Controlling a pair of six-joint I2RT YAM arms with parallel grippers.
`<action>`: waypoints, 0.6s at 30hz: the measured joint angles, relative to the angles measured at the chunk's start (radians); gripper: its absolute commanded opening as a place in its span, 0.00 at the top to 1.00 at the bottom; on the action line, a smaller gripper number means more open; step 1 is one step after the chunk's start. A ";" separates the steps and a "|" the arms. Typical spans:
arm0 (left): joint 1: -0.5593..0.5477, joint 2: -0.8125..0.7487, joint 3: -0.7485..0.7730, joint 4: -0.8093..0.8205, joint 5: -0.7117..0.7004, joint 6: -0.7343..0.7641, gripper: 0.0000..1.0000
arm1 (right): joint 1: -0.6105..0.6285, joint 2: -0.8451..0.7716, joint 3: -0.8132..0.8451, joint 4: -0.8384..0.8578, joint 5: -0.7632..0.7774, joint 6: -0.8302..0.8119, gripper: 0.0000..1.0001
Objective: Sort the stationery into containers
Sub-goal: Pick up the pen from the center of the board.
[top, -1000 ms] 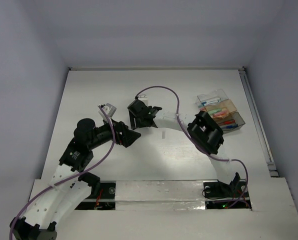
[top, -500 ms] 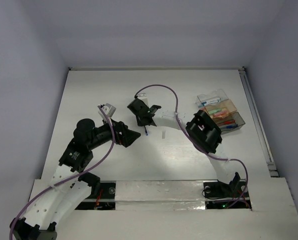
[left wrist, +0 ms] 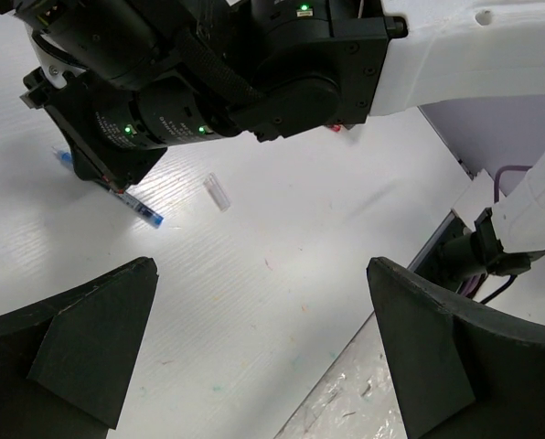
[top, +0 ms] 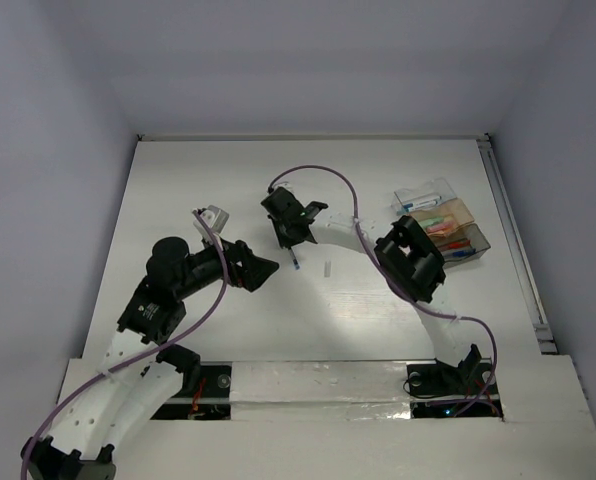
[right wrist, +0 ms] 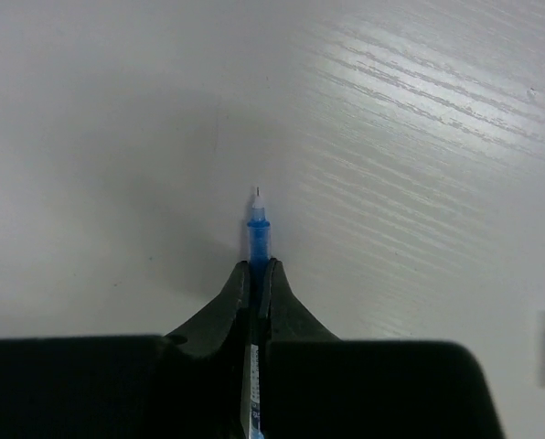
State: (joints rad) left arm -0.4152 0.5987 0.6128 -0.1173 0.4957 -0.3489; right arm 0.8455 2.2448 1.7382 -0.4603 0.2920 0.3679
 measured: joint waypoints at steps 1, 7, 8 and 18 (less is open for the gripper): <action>0.004 0.001 0.000 0.000 0.000 0.000 0.01 | -0.003 0.001 0.005 -0.005 -0.009 -0.004 1.00; 0.011 0.019 0.000 0.001 0.016 -0.002 0.10 | -0.023 -0.043 -0.065 0.057 -0.067 -0.013 1.00; 0.011 0.026 0.000 0.002 0.022 -0.002 0.14 | -0.026 -0.066 -0.104 0.083 -0.074 -0.013 1.00; 0.036 0.087 0.000 0.006 0.037 -0.011 0.37 | -0.016 -0.599 -0.521 0.539 -0.178 0.140 1.00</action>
State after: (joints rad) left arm -0.3794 0.6861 0.6128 -0.1108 0.5323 -0.3599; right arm 0.8291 1.6459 1.2167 0.0788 0.1139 0.5076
